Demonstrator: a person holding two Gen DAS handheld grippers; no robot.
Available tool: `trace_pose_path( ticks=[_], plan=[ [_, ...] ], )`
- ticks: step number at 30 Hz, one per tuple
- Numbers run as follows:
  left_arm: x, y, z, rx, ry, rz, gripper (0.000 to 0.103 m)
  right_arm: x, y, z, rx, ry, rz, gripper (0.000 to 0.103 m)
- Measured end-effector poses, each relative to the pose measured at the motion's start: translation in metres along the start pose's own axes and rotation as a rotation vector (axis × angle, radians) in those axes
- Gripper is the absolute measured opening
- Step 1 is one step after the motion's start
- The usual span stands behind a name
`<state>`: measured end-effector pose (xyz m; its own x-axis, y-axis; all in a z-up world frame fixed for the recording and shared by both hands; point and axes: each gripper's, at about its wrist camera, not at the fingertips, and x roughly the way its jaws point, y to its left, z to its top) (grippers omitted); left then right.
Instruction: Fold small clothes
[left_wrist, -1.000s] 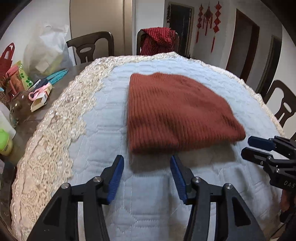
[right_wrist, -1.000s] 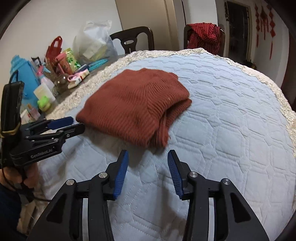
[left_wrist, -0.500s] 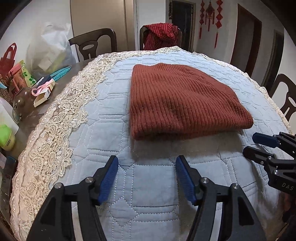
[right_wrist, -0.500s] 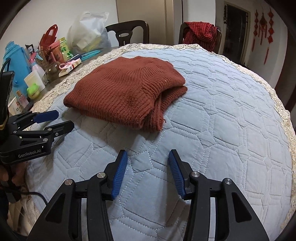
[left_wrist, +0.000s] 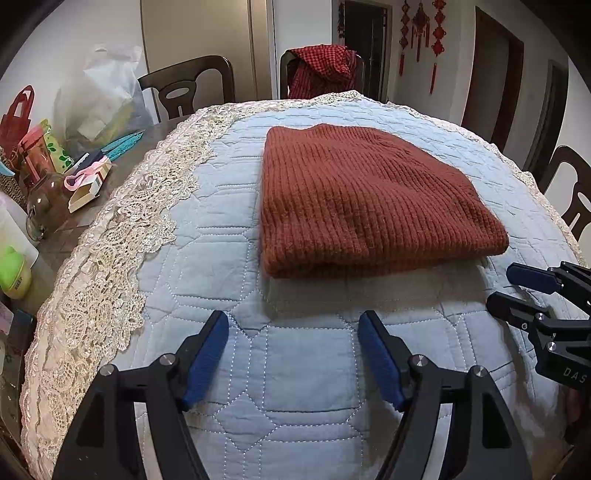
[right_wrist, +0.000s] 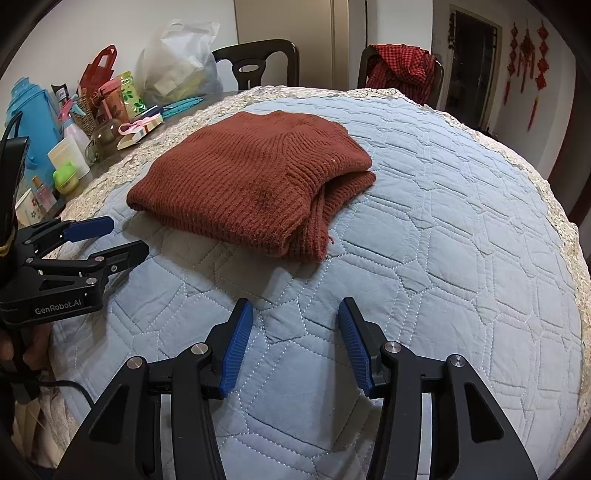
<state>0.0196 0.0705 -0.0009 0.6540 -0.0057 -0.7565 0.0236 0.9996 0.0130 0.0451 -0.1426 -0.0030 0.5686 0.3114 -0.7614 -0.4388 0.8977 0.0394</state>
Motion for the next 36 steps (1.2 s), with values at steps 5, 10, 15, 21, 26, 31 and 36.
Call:
trace_pose_path(
  ticks=[5, 10, 15, 21, 26, 31, 36],
  plan=[
    [0.0005, 0.0001, -0.0004, 0.0, 0.001, 0.005, 0.077, 0.0001, 0.0003, -0.0002, 0.0, 0.0, 0.0, 0.05],
    [0.001, 0.001, 0.0002, -0.001, 0.001, 0.009, 0.078, 0.0, 0.0, -0.0002, 0.0, 0.0, 0.0, 0.05],
    [0.0014, 0.002, 0.0006, -0.003, 0.003, 0.011, 0.078, 0.0, 0.0, -0.0003, 0.0, 0.0, 0.001, 0.05],
    [0.0016, 0.0025, 0.0007, -0.003, 0.003, 0.012, 0.079, 0.0, -0.0001, -0.0003, 0.0, 0.0, 0.001, 0.05],
    [0.0016, 0.0026, 0.0007, -0.003, 0.003, 0.012, 0.079, 0.0, -0.0003, -0.0002, 0.0, 0.0, 0.001, 0.05],
    [0.0017, 0.0027, 0.0007, -0.003, 0.004, 0.013, 0.079, -0.0001, -0.0005, -0.0002, 0.001, 0.0, 0.001, 0.05],
    [0.0017, 0.0029, 0.0009, -0.003, 0.004, 0.012, 0.08, -0.0002, -0.0006, -0.0002, 0.001, 0.0, 0.002, 0.05]
  ],
)
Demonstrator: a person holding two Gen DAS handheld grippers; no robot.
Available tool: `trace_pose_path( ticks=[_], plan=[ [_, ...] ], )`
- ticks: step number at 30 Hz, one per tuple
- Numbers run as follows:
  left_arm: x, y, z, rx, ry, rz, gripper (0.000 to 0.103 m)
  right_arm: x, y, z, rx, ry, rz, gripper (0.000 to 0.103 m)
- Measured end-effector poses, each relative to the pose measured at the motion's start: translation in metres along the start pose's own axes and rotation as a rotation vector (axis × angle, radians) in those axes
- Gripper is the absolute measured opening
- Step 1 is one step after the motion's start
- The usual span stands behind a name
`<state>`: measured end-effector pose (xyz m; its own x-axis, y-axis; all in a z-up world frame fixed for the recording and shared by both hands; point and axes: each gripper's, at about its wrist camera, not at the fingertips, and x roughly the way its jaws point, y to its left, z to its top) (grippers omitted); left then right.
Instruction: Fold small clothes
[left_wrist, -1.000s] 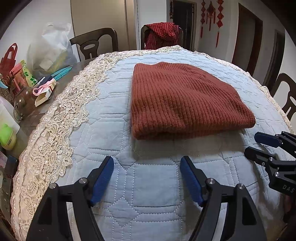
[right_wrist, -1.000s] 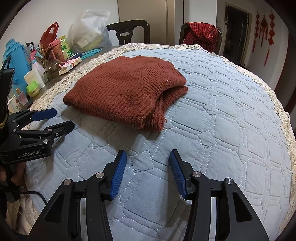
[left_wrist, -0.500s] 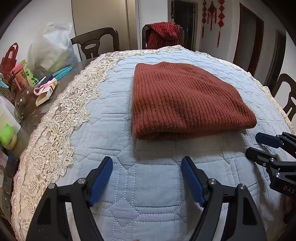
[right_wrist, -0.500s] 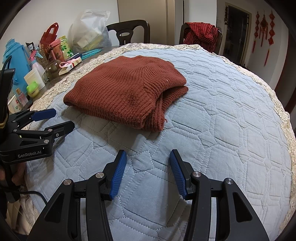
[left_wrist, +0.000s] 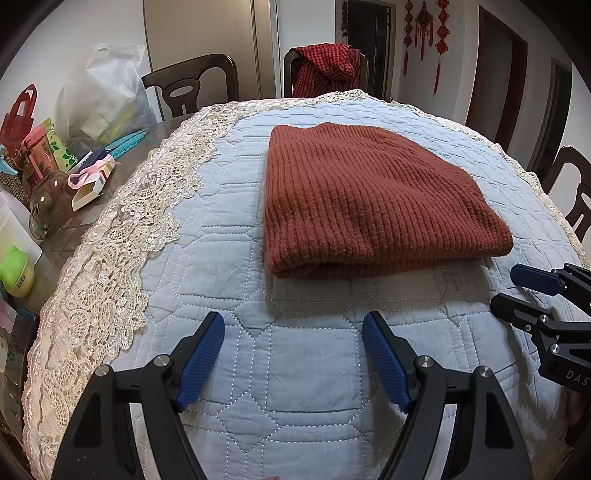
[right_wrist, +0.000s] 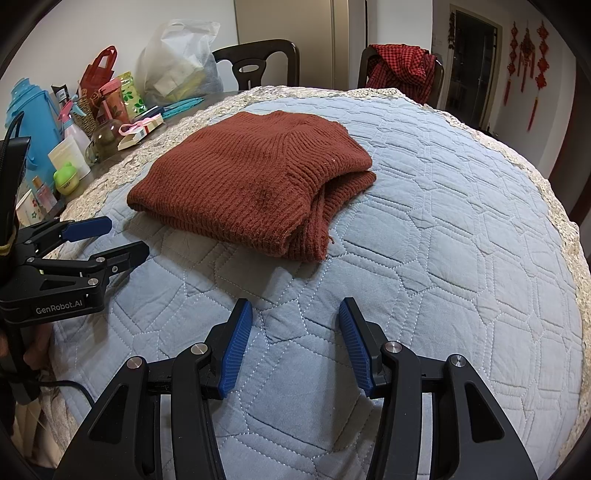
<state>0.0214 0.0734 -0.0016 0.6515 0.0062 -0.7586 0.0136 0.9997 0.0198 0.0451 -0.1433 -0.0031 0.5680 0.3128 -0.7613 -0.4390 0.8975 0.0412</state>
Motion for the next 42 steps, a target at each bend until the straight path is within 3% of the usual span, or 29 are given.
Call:
trace_pose_path(
  ticks=[42],
  plan=[
    [0.0015, 0.0035, -0.0022, -0.006, 0.007, 0.003, 0.082, -0.0004, 0.0015, 0.0012, 0.01, -0.001, 0.018, 0.051]
  ],
)
